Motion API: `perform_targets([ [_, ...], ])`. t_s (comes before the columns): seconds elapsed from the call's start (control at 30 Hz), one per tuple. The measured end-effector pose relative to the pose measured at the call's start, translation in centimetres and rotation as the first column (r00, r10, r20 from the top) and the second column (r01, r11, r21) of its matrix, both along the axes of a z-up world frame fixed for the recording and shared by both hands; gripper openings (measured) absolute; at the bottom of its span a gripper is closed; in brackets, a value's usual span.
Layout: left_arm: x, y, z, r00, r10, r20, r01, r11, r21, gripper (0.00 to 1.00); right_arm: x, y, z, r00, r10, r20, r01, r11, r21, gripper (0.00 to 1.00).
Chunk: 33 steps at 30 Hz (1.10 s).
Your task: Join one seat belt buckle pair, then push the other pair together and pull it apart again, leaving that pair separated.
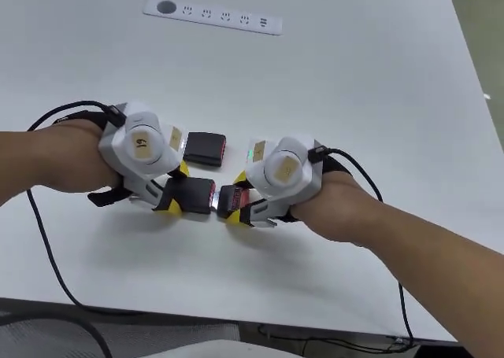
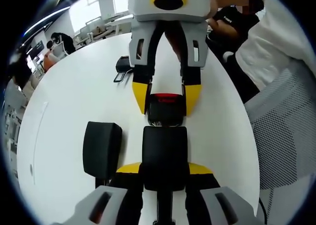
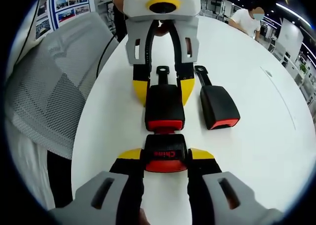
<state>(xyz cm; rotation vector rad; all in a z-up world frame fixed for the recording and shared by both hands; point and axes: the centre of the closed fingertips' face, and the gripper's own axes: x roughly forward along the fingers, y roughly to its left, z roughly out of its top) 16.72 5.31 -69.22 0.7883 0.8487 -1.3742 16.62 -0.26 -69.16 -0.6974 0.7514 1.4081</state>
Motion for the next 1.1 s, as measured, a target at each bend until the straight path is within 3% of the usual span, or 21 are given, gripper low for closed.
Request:
perform_targets([
  [0.2,0.0,0.0,0.0,1.0,0.007,0.001,-0.007,1.0,0.012,0.33,0.0,-0.1,0.0,1.0,-0.002,0.012,0.002,1.0,0.008,0.32],
  [0.4,0.1,0.0,0.0,1.0,0.02,-0.006,-0.02,1.0,-0.002,0.34,-0.1,0.0,-0.1,1.0,-0.022,0.005,0.022,1.0,-0.003,0.34],
  [0.53,0.1,0.0,0.0,1.0,0.026,-0.015,-0.026,0.999,-0.022,0.35,-0.3,0.1,-0.1,1.0,-0.005,0.028,0.005,1.0,-0.014,0.35],
  [0.63,0.0,-0.1,0.0,1.0,0.006,-0.001,-0.006,1.0,-0.009,0.35,0.1,0.1,0.1,1.0,-0.017,0.024,0.017,1.0,-0.006,0.35],
  [0.73,0.1,0.4,0.0,1.0,0.022,-0.011,-0.022,1.0,0.008,0.37,0.0,-0.1,0.9,0.998,-0.012,0.056,0.012,1.0,0.001,0.37],
  [0.77,0.0,0.7,0.1,0.999,0.039,-0.015,-0.039,0.999,0.023,0.38,-0.1,-0.2,1.1,0.999,-0.012,0.045,0.012,1.0,0.005,0.37],
  [0.8,0.0,0.7,0.5,0.999,0.039,-0.009,-0.038,0.999,0.021,0.4,-0.4,-0.1,1.4,1.0,-0.016,0.025,0.015,1.0,0.018,0.36],
  [0.9,0.2,0.5,2.2,0.998,0.056,0.007,-0.056,0.998,-0.02,0.42,-0.2,-0.4,3.1,0.999,-0.018,0.037,0.016,0.999,0.045,0.34],
  [0.97,0.7,0.3,3.7,0.997,0.07,0.028,-0.069,0.996,-0.05,0.42,-0.1,-0.6,3.8,0.999,-0.017,0.03,0.015,0.998,0.058,0.31],
  [1.1,1.7,-0.2,5.1,0.995,0.085,0.048,-0.081,0.993,-0.084,0.42,0.4,-1.2,4.9,0.999,-0.013,0.044,0.01,0.998,0.063,0.29],
])
